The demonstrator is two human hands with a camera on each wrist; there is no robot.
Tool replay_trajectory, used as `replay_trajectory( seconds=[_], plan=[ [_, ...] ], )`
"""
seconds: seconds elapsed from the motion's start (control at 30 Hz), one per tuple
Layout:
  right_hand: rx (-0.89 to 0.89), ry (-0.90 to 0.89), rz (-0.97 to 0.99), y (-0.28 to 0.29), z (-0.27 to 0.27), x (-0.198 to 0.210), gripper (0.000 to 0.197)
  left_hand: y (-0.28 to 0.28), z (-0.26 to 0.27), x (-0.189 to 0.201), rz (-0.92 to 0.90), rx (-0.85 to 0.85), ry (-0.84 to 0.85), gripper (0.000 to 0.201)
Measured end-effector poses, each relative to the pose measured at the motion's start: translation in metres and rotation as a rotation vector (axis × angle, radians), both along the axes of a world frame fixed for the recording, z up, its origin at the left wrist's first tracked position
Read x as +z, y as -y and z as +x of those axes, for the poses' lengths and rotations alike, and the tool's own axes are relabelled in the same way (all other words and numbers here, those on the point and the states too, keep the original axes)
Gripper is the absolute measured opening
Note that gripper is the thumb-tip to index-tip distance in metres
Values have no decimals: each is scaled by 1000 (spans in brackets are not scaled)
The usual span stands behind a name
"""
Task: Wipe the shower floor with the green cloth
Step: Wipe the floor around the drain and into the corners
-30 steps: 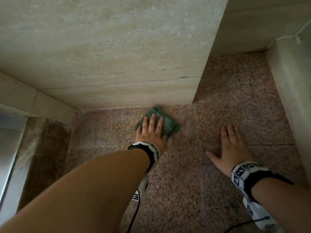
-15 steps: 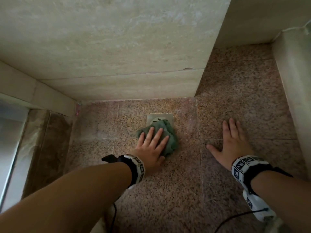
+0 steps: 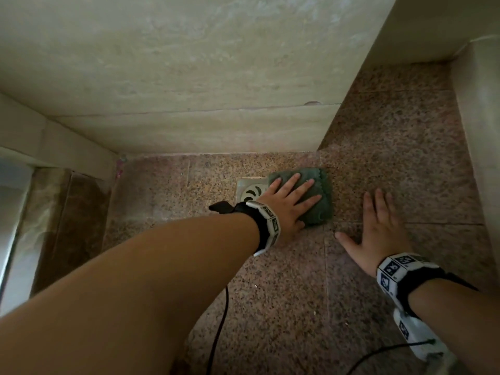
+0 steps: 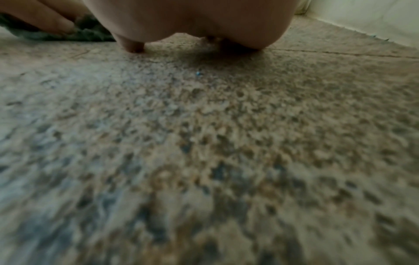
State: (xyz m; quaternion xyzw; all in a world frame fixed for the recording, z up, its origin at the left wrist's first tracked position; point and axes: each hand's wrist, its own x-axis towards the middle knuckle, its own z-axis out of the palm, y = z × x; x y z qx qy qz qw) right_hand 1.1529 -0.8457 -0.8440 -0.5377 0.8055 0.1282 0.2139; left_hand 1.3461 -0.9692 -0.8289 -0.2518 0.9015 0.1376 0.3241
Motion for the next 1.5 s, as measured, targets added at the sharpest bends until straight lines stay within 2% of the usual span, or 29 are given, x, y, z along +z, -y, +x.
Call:
replay_trajectory(
  seconds=[0.17, 0.33, 0.47, 0.6, 0.7, 0.77, 0.83, 0.9, 1.1, 1.33, 1.43, 1.5],
  plan=[
    [3, 7, 10, 0, -1, 1, 105, 11, 2, -5, -7, -14, -27, 69],
    [8, 15, 7, -2, -3, -2, 106, 33, 44, -5, -117, 268, -25, 70],
    [6, 10, 4, -6, -4, -3, 105, 56, 97, 1, -148, 338, 49, 70],
    [1, -4, 20, -1, -1, -2, 106, 49, 144, -2, -151, 707, 54, 71],
    [-4, -4, 28, 0, 0, -1, 106, 56, 180, -2, -130, 970, 124, 71],
    [-2, -1, 31, 0, -1, -2, 106, 68, 199, 1, -108, 1094, 183, 70],
    [-2, 8, 30, -1, -1, -2, 105, 76, 206, 4, -76, 1143, 183, 70],
    [-3, 14, 22, -1, -2, -3, 105, 74, 200, 5, -67, 1089, 138, 71],
    [-9, 6, 30, -1, -2, -5, 106, 33, 138, -4, -126, 695, 7, 71],
    [-16, -20, 43, 1, -1, -5, 106, -23, 25, 8, 140, 53, -93, 57],
    [-11, 0, 53, 0, 0, -4, 105, -63, 5, 3, 139, -92, -94, 59],
    [3, 16, 56, -1, -2, -2, 104, -79, 2, -1, 141, -123, -87, 59]
  ],
)
